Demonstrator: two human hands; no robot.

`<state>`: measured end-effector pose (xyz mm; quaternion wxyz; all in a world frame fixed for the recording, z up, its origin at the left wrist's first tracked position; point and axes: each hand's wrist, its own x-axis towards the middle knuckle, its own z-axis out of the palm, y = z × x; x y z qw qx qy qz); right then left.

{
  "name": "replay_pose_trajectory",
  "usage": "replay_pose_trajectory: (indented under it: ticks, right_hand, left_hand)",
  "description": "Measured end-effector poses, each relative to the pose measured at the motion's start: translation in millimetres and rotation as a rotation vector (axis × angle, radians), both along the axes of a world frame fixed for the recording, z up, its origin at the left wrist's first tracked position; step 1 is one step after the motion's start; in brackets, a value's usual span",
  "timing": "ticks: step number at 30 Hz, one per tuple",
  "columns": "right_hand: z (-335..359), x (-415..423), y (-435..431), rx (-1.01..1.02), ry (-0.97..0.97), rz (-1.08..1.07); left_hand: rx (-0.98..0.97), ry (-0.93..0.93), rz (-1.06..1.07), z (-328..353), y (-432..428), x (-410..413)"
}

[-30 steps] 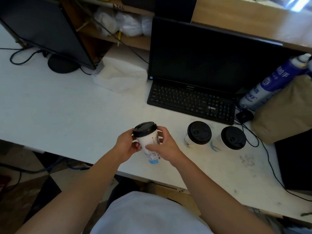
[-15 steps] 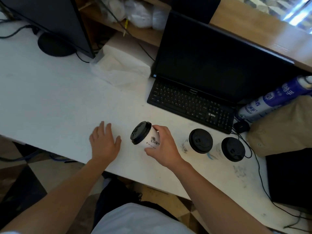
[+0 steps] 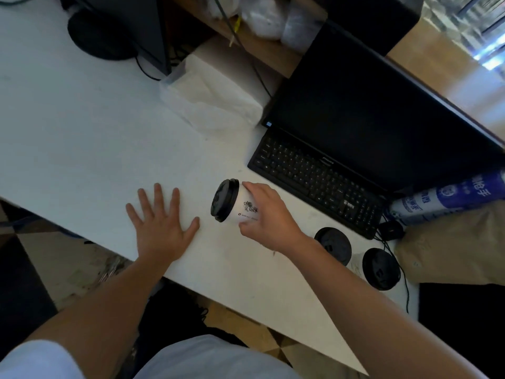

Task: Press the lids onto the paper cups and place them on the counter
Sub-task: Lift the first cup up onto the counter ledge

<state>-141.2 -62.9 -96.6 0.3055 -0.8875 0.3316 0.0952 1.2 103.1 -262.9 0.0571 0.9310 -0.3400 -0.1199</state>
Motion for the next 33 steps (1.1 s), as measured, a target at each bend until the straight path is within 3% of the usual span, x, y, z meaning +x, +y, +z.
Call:
replay_pose_trajectory:
  ticks: [13, 21, 25, 30, 33]
  right_hand:
    - [90.3, 56.4, -39.8, -0.745, 0.539, 0.619]
    - [108.0, 91.1, -21.1, -0.995, 0.909, 0.686]
    - [86.7, 97.3, -0.9, -1.123, 1.037, 0.827]
    - [38.3, 98.8, 7.2, -1.153, 1.173, 0.865]
    - [21.7, 96.7, 9.7, -1.143, 1.155, 0.902]
  left_hand:
    - [-0.011, -0.01, -0.004, 2.0, 0.8, 0.0]
    - [-0.035, 0.014, 0.01, 4.3, -0.3, 0.3]
    - [-0.038, 0.013, 0.011, 4.3, -0.1, 1.6]
    - [-0.055, 0.018, 0.013, 4.5, 0.2, 1.8]
    - [-0.058, 0.017, 0.015, 4.7, 0.2, 1.3]
